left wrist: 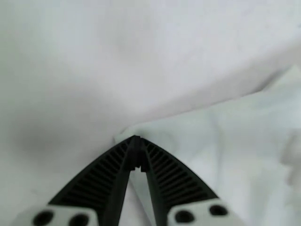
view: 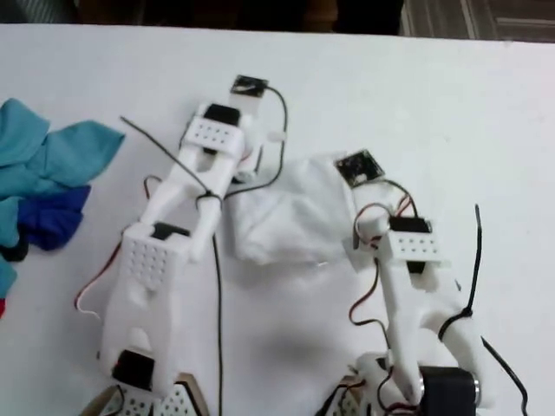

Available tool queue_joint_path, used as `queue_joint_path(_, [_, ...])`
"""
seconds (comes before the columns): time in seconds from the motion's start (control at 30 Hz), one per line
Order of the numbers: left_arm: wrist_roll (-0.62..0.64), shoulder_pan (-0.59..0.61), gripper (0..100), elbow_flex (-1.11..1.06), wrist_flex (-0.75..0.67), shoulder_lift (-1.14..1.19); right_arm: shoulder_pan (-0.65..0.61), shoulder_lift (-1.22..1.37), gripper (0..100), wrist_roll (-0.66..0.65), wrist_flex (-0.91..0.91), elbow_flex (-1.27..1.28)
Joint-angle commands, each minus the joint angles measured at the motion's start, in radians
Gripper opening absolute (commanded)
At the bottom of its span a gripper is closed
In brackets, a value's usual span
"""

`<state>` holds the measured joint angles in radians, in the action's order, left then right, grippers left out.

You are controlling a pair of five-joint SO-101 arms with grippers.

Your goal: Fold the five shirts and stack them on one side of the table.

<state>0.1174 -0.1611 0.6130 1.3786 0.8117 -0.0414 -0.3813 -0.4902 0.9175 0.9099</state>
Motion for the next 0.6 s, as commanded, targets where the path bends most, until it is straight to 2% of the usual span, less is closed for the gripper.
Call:
queue_joint_path(0.0, [0.006, 0.021, 3, 0.059, 0.043, -0.014, 0.005, -0.065, 1.9, 0.068, 0.110, -0.143])
queue_joint_path(0.13, [0.003, 0.021, 3, 0.067, 0.041, -0.009, -0.031, -0.047, 1.9, 0.107, 0.185, -0.253])
queue_joint_path(0.37, [0.003, 0.021, 3, 0.059, 0.038, -0.008, -0.225, 0.120, 1.9, 0.115, 0.150, -0.215])
queue_joint_path(0.57, [0.003, 0.023, 3, 0.059, 0.041, -0.008, -0.229, 0.183, 1.9, 0.115, 0.127, -0.207])
